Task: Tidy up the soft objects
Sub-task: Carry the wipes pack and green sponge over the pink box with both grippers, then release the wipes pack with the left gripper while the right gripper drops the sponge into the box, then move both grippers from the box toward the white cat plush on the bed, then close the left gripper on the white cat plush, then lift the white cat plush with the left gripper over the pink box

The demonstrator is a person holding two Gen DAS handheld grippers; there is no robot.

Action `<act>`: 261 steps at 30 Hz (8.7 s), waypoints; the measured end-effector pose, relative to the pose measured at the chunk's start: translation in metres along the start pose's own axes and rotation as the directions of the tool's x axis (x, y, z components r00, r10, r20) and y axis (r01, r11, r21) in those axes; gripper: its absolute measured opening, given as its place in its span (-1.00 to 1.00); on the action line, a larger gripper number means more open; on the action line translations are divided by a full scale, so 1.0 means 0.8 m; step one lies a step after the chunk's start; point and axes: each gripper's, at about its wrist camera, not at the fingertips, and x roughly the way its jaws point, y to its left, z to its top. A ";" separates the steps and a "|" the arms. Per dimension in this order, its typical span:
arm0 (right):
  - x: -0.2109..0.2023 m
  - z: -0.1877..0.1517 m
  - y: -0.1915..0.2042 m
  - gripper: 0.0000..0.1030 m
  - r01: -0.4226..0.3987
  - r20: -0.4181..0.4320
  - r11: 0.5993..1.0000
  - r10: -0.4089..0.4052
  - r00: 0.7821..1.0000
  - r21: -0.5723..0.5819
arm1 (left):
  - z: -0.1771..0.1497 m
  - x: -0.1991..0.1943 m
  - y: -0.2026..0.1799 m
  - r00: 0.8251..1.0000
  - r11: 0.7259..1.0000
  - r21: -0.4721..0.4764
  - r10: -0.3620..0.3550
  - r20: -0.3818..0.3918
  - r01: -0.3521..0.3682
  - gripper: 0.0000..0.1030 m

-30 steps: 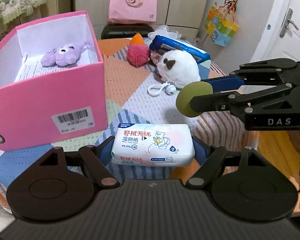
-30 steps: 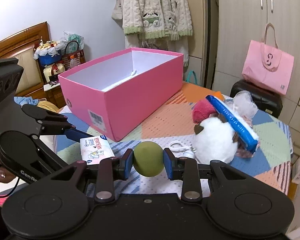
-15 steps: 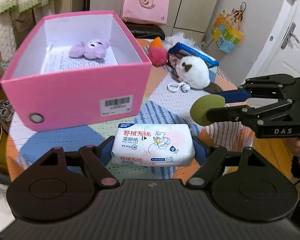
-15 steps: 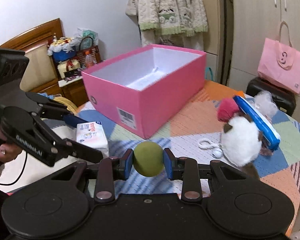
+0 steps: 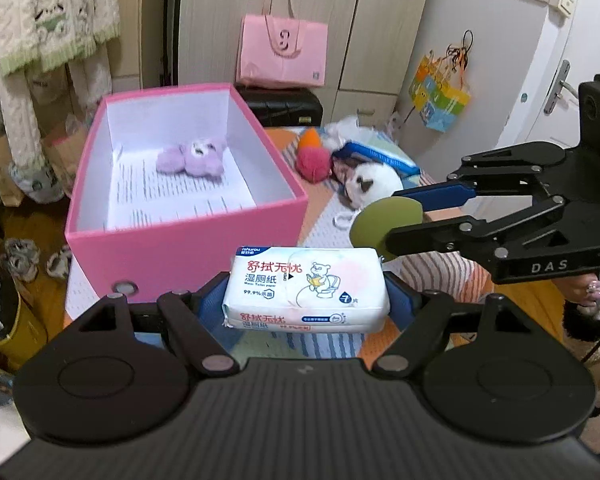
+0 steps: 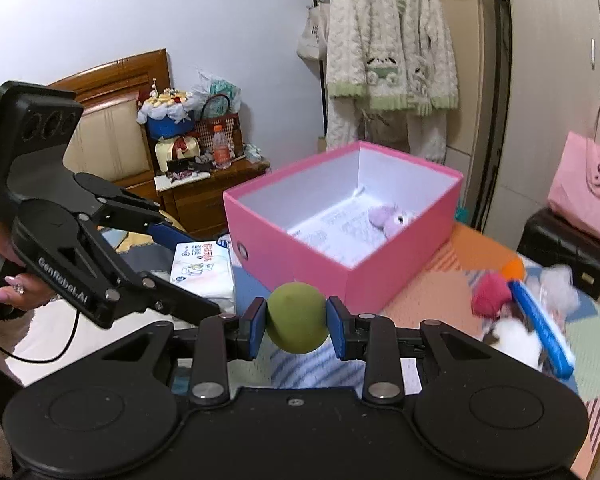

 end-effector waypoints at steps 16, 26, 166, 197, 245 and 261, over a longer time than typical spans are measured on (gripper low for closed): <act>0.059 0.067 -0.048 -0.27 0.008 0.081 0.998 -0.014 0.997 0.070 | 0.073 0.065 0.046 0.996 0.996 0.047 0.083 -0.018 -0.082 0.52; 0.156 0.114 -0.106 -0.27 0.020 -0.044 0.994 -0.016 0.999 0.106 | 0.113 0.152 0.110 0.985 0.994 0.070 0.092 -0.144 -0.082 0.52; 0.074 -0.138 -0.196 0.50 0.337 0.009 0.850 -0.373 0.928 0.405 | 0.081 0.318 -0.099 0.988 0.988 0.091 -0.131 0.078 0.124 0.49; 0.069 -0.147 -0.142 0.20 0.346 0.094 0.856 -0.409 0.908 0.385 | 0.047 0.293 -0.108 0.996 0.996 0.064 -0.069 0.061 0.065 0.40; 0.006 -0.011 -0.019 0.20 0.050 0.057 0.970 -0.065 0.996 0.240 | 0.045 0.041 -0.025 0.992 0.994 -0.060 -0.090 0.092 0.096 0.38; 0.073 0.099 -0.023 0.21 -0.030 0.200 0.995 0.011 0.980 0.096 | 0.103 0.015 0.056 0.958 0.995 -0.073 0.085 0.273 -0.067 0.38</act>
